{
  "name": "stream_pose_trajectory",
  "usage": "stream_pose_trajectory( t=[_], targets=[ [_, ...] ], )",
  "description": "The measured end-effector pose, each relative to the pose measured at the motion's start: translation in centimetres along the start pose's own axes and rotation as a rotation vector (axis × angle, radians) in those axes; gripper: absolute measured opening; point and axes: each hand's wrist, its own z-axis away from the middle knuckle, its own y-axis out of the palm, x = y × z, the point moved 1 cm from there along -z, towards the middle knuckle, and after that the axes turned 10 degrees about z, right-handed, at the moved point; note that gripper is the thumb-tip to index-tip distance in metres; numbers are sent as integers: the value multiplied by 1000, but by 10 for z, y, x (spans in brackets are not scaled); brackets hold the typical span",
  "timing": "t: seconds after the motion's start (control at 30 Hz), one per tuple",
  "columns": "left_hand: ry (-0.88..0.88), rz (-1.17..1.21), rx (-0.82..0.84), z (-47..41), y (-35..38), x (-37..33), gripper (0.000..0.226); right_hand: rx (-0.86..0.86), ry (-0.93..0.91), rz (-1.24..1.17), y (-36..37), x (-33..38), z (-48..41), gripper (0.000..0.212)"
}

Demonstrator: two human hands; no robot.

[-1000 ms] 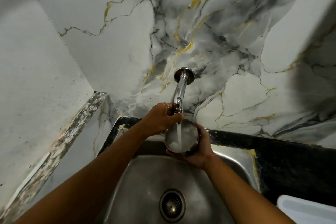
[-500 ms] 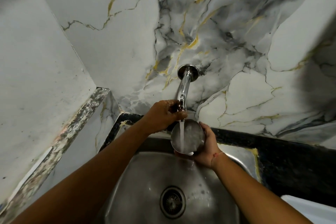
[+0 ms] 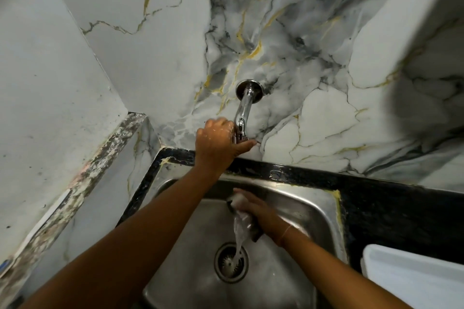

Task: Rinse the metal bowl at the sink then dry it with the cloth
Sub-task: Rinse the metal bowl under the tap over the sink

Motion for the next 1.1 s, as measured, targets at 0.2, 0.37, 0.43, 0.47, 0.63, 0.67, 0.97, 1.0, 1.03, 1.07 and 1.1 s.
stream_pose_trajectory(
  t=[0.2,0.37,0.43,0.47,0.63,0.67,0.97,1.0,1.03,1.07,1.1],
  targets=[
    [405,-258,49,-15,-2,-12,98,-142,-334,1053,33,-30,34,82],
    [439,-307,142,-18,-1,-12,90,-214,-283,1113,36,-41,40,86],
    [441,-305,142,-18,-1,-12,89,-248,-311,1151,34,-44,39,86],
    [448,-295,148,-18,-1,-12,88,-249,-320,1175,34,-46,38,85],
    [454,-297,150,-19,-1,-11,87,-195,-255,1220,35,-51,34,84],
    [451,-299,145,-19,-1,-11,87,-196,-244,1212,36,-52,35,84],
    [198,116,64,45,-1,-1,80,-286,97,-426,5,-30,89,39],
    [120,213,29,68,4,2,75,-273,109,-627,0,-29,100,41],
    [16,296,16,92,10,5,72,-263,77,-780,-3,-29,111,45],
    [-92,366,33,115,18,3,72,-286,41,-900,-6,-30,122,50],
    [-182,426,77,137,27,-2,73,-310,20,-989,-6,-32,133,55]
  ],
)
